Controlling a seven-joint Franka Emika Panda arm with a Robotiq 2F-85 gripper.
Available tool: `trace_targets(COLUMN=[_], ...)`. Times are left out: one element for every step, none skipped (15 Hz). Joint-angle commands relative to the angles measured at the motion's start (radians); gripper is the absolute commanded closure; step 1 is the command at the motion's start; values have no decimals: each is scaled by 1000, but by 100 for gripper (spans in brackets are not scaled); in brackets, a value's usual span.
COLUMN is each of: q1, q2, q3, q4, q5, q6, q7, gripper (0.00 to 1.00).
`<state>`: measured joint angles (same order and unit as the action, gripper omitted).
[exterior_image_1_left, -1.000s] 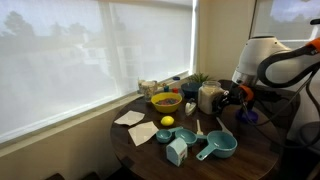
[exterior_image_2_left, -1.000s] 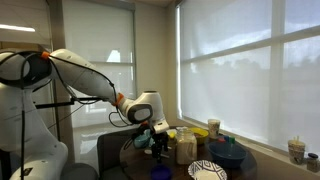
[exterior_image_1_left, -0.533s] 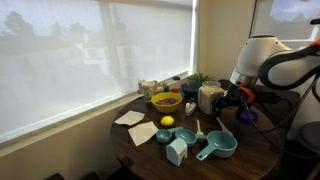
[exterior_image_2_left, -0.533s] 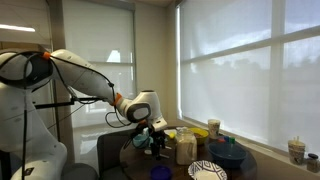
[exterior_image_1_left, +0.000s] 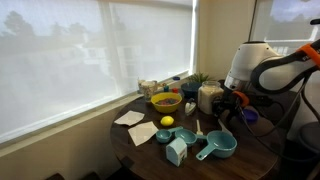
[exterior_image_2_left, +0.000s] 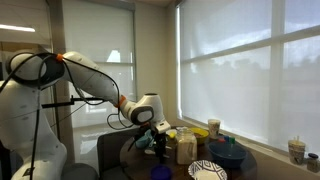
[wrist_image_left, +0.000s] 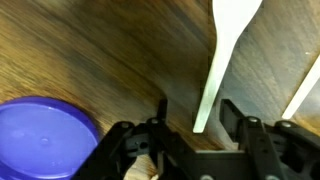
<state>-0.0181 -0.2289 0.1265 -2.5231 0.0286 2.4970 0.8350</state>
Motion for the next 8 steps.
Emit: trace_targets(q1=[24,28,33,38,44,50,54,55], q2=[48,51,56,62,70,78,85,89], q3=[-6,-5,-5,-4,-3,-1,-1,0], q4=[41,46,54,60,66,72,79,82], q5=[46,52,61,71,79,84,85,79], q6=[10,10,9,8,6,4,-1,-8], q7=[-44,-54,-65,-73,-84,-93,-100,-104], gripper=[43,29,29,23,24,50,57,58])
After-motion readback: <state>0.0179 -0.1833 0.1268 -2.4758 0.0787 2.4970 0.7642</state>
